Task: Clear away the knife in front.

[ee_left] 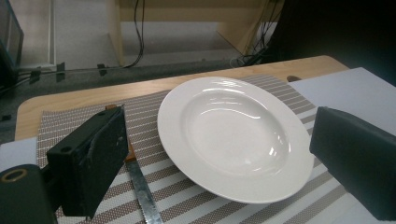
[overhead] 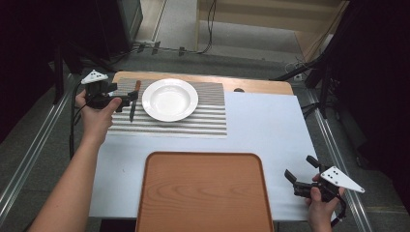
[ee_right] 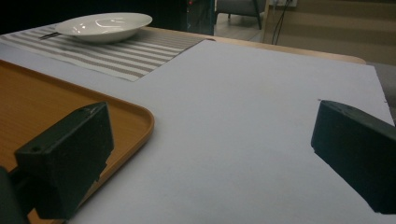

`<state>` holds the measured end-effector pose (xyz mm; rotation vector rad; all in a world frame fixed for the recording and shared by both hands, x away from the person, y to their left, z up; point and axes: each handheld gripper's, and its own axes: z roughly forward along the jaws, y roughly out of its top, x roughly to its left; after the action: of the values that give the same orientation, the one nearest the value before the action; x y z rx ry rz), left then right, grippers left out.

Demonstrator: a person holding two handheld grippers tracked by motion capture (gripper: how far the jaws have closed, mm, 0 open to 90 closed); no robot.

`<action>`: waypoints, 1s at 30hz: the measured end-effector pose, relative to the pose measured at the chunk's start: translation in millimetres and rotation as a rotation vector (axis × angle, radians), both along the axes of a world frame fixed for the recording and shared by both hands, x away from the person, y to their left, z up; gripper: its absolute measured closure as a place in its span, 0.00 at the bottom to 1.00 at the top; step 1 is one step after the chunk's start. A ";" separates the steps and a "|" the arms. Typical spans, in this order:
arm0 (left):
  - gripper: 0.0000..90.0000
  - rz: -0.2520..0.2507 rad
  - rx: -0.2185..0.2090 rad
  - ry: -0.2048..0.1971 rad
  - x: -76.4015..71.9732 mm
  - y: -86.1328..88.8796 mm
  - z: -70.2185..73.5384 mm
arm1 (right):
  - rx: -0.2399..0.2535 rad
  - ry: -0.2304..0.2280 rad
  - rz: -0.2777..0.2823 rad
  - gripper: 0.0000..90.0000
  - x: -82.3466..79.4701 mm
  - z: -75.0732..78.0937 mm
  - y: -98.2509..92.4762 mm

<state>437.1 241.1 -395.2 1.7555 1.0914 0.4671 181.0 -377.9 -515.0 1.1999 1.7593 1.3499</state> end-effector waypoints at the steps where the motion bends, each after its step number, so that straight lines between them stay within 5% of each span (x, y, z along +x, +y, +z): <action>1: 0.06 0.002 0.001 0.007 3.0 -1.0 -0.9 | 0.000 0.000 0.000 0.00 0.0 0.0 0.0; 14: 0.14 0.010 0.037 0.113 40.7 -12.0 -14.7 | -0.004 0.001 0.001 0.00 0.4 -0.1 0.1; 21: 0.32 0.062 0.072 0.176 58.2 -17.3 -22.4 | -0.003 0.004 -0.002 0.00 0.6 -0.3 0.1; 30: 0.53 0.134 0.068 0.276 75.9 -14.0 -28.9 | -0.006 0.003 -0.003 0.00 0.9 -0.6 -0.1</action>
<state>513.0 227.1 -424.1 1.8522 1.4083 0.3528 182.0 -377.9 -515.6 1.2015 1.7613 1.3410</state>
